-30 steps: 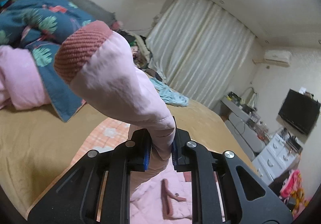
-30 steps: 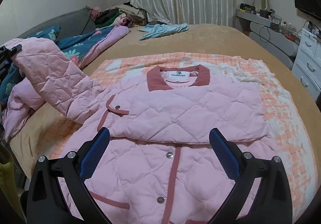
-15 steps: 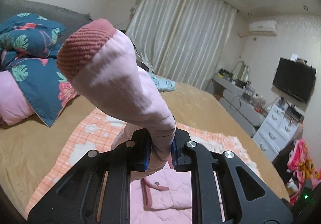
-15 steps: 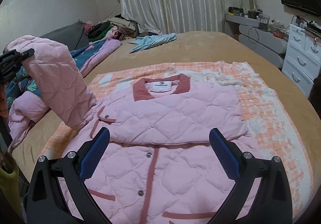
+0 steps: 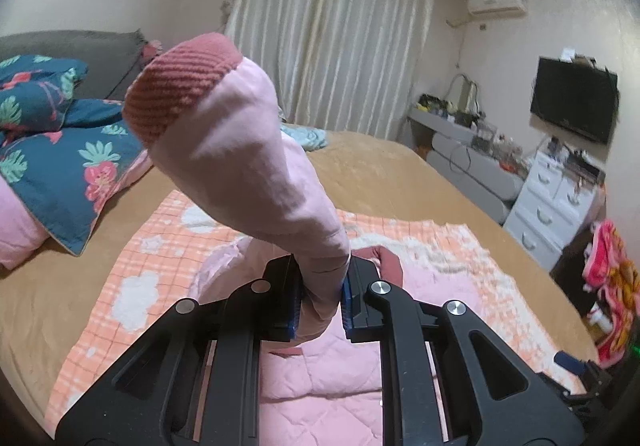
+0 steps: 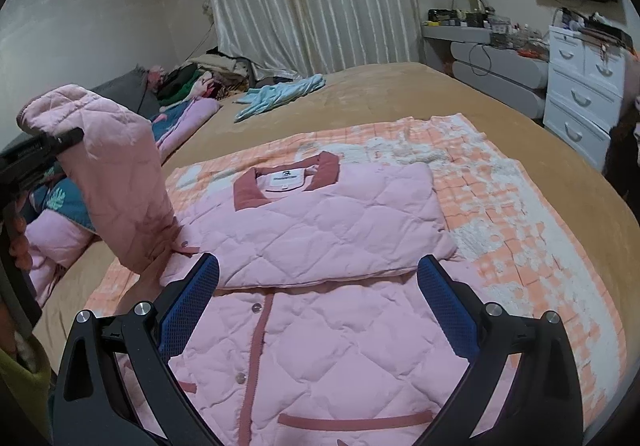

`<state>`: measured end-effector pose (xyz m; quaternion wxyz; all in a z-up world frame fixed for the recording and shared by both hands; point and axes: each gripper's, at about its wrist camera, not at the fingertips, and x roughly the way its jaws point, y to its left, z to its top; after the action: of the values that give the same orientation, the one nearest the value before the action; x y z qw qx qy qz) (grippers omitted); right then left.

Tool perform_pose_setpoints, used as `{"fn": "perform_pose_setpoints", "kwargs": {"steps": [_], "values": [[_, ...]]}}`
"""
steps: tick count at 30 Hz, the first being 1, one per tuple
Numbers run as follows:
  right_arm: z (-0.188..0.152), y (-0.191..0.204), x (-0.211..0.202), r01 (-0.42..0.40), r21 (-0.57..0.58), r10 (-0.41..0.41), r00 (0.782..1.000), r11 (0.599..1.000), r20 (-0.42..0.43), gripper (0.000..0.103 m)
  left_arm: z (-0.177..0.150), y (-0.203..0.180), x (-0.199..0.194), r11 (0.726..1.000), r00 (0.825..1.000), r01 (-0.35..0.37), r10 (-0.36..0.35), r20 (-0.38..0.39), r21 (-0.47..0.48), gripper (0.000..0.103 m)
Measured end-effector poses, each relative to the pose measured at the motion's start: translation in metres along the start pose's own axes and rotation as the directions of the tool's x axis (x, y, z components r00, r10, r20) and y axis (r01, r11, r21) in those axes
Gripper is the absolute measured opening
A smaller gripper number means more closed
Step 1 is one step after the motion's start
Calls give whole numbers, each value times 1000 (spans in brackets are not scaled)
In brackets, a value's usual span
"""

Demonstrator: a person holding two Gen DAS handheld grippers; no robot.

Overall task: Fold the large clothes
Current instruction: 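Lift the sleeve with the left gripper and carry it over the jacket body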

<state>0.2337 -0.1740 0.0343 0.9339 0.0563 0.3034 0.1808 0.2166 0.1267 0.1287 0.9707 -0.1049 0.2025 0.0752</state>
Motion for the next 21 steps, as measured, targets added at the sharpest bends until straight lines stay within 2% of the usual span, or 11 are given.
{"fn": "perform_pose_setpoints", "kwargs": {"steps": [4, 14, 21], "values": [[-7, -13, 6, 5, 24, -4, 1000, 1000, -15, 99, -10, -19, 13, 999, 999, 7, -5, -36, 46, 8], [-19, -47, 14, 82, 40, -81, 997, 996, -4, 99, -42, -67, 50, 991, 993, 33, -18, -116, 131, 8], [-24, -71, 19, 97, 81, -96, 995, 992, -10, 99, -64, -92, 76, 984, 985, 48, -18, -170, 172, 8]]}}
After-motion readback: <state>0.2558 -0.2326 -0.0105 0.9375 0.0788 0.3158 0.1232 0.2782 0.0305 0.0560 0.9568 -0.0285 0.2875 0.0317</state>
